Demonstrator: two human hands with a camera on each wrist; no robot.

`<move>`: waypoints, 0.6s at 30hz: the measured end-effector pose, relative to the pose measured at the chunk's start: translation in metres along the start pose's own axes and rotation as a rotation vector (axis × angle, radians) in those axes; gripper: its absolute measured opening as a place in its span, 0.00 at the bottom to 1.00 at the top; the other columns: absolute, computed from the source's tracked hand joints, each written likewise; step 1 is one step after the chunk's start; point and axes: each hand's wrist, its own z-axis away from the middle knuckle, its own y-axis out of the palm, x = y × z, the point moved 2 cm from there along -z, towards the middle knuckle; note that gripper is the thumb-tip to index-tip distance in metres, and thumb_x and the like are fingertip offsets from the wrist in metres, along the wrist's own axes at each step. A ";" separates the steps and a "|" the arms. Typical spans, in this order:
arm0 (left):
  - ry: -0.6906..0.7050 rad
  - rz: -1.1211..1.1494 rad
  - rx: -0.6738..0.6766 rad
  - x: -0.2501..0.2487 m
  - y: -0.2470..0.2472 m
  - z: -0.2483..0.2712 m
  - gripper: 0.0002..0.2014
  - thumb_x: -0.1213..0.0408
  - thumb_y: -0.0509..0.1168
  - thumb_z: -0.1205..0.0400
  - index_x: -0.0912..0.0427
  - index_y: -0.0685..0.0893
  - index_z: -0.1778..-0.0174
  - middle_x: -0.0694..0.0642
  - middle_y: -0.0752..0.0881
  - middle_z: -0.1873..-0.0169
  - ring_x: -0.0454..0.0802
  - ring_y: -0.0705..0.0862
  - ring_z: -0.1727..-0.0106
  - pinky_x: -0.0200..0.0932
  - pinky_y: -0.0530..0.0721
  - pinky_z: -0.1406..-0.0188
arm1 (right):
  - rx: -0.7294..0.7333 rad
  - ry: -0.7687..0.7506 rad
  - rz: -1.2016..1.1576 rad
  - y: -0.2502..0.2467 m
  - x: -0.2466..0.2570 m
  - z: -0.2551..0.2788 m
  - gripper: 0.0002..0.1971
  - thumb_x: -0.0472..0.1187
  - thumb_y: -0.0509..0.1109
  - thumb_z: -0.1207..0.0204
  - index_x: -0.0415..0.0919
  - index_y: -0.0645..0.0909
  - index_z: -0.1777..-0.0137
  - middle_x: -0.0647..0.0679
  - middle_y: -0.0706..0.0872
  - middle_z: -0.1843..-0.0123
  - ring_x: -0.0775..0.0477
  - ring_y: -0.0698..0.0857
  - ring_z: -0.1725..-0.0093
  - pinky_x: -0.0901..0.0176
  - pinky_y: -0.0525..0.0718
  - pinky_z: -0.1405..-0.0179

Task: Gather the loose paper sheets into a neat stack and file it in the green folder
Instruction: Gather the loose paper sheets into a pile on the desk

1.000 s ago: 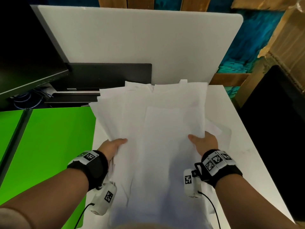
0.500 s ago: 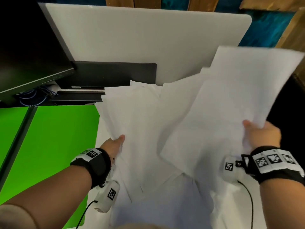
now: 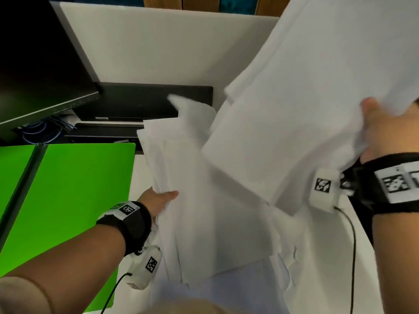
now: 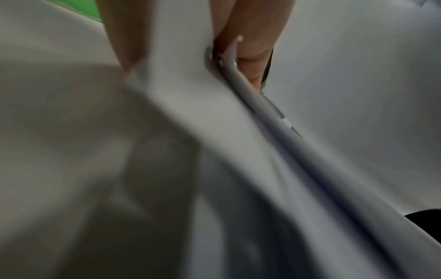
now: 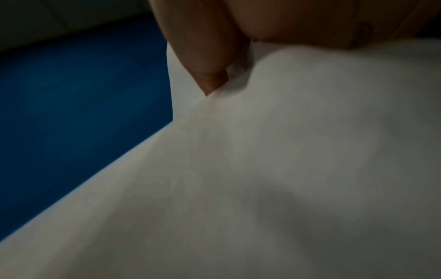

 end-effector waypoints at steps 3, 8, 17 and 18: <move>-0.011 0.022 -0.005 0.000 -0.001 0.000 0.08 0.63 0.69 0.24 0.59 0.84 0.51 0.61 0.88 0.53 0.61 0.85 0.46 0.58 0.82 0.38 | 0.142 0.074 0.158 0.024 -0.042 0.027 0.16 0.42 0.71 0.26 0.31 0.84 0.44 0.44 0.86 0.53 0.47 0.83 0.61 0.62 0.79 0.64; -0.079 0.189 -0.041 0.002 -0.003 -0.001 0.09 0.64 0.56 0.19 0.62 0.81 0.59 0.61 0.83 0.57 0.57 0.80 0.52 0.46 0.75 0.51 | 0.360 0.301 0.388 0.045 -0.107 0.051 0.12 0.43 0.71 0.26 0.38 0.84 0.46 0.38 0.88 0.54 0.38 0.86 0.55 0.50 0.84 0.50; 0.000 0.268 0.145 0.000 -0.001 0.011 0.25 0.60 0.72 0.30 0.59 0.78 0.36 0.61 0.87 0.47 0.61 0.85 0.47 0.50 0.84 0.52 | 0.673 0.263 0.615 0.070 -0.103 0.049 0.20 0.45 0.68 0.22 0.33 0.77 0.34 0.38 0.84 0.37 0.39 0.81 0.43 0.60 0.72 0.48; 0.011 0.249 0.136 0.000 -0.001 0.010 0.23 0.58 0.70 0.25 0.58 0.77 0.34 0.61 0.86 0.44 0.61 0.85 0.44 0.52 0.84 0.48 | 0.734 0.257 0.647 0.074 -0.103 0.050 0.21 0.45 0.68 0.22 0.34 0.77 0.33 0.39 0.83 0.35 0.39 0.81 0.39 0.61 0.71 0.46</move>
